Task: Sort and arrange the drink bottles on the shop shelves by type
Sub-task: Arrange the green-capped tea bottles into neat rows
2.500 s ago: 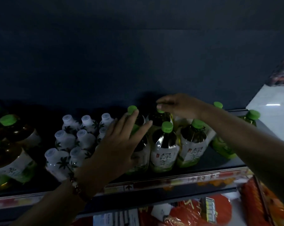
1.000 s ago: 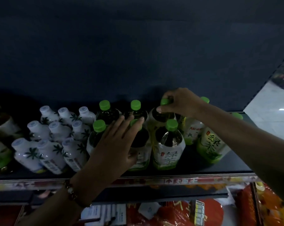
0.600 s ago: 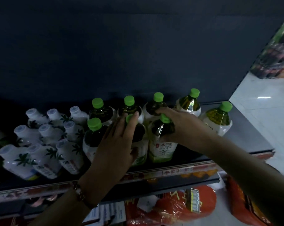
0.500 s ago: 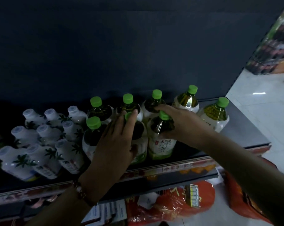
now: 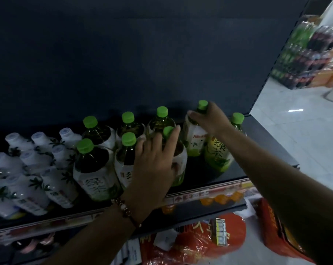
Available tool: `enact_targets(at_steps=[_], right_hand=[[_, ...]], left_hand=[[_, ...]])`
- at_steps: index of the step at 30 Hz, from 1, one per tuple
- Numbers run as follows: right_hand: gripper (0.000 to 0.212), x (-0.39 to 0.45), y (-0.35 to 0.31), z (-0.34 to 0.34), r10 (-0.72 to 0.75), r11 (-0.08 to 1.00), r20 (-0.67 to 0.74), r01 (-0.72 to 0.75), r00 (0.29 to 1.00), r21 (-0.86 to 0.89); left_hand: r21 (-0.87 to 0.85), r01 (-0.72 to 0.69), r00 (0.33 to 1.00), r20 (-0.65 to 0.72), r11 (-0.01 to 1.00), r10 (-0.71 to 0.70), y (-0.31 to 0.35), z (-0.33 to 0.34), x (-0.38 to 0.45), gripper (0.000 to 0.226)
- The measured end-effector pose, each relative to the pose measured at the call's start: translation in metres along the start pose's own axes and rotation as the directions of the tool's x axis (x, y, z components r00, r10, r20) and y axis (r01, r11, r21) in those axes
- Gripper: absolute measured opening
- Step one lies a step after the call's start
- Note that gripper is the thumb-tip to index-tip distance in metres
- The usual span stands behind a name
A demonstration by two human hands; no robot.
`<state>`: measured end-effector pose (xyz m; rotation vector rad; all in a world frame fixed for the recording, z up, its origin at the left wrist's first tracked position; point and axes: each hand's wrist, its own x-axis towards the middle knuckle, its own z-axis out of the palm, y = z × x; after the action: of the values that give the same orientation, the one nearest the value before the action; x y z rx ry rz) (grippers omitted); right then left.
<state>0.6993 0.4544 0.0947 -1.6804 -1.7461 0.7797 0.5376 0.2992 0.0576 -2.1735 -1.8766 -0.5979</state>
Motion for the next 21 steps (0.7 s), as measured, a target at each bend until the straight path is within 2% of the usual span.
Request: enact_targets(at_steps=[4, 7, 10, 12, 15, 18, 21], right_hand=[[0.04, 0.011, 0.017, 0.007, -0.097, 0.995, -0.061, 0.096, 0.993, -0.014], [0.033, 0.024, 0.021, -0.005, -0.16, 0.987, 0.08, 0.158, 0.984, 0.036], [0.026, 0.045, 0.016, -0.017, -0.173, 0.982, 0.221, 0.151, 0.96, 0.111], [0.03, 0.059, 0.004, -0.024, -0.155, 0.987, 0.287, 0.157, 0.945, 0.018], [0.037, 0.081, -0.015, -0.025, -0.151, 0.968, 0.349, 0.21, 0.925, -0.135], [0.037, 0.088, -0.028, -0.017, -0.227, 0.877, 0.364, 0.352, 0.903, -0.328], [0.024, 0.094, -0.042, -0.009, -0.329, 0.837, 0.363, 0.447, 0.872, -0.316]], left_hand=[[-0.02, 0.026, 1.0, -0.002, 0.999, -0.026, 0.0, 0.005, -0.003, 0.088], [-0.009, 0.06, 0.998, -0.007, 0.998, -0.06, 0.002, 0.007, -0.002, 0.091], [-0.001, 0.076, 0.997, -0.002, 0.997, -0.076, 0.005, 0.009, -0.003, 0.098], [0.028, 0.067, 0.998, -0.001, 0.997, -0.067, 0.008, 0.006, -0.003, 0.098], [0.105, 0.084, 0.995, -0.052, 0.991, -0.079, 0.008, -0.008, -0.004, 0.078], [0.092, 0.205, 0.975, -0.107, 0.975, -0.195, -0.006, -0.028, -0.018, 0.071], [0.035, 0.331, 0.939, -0.114, 0.943, -0.325, -0.036, -0.04, -0.038, 0.068]])
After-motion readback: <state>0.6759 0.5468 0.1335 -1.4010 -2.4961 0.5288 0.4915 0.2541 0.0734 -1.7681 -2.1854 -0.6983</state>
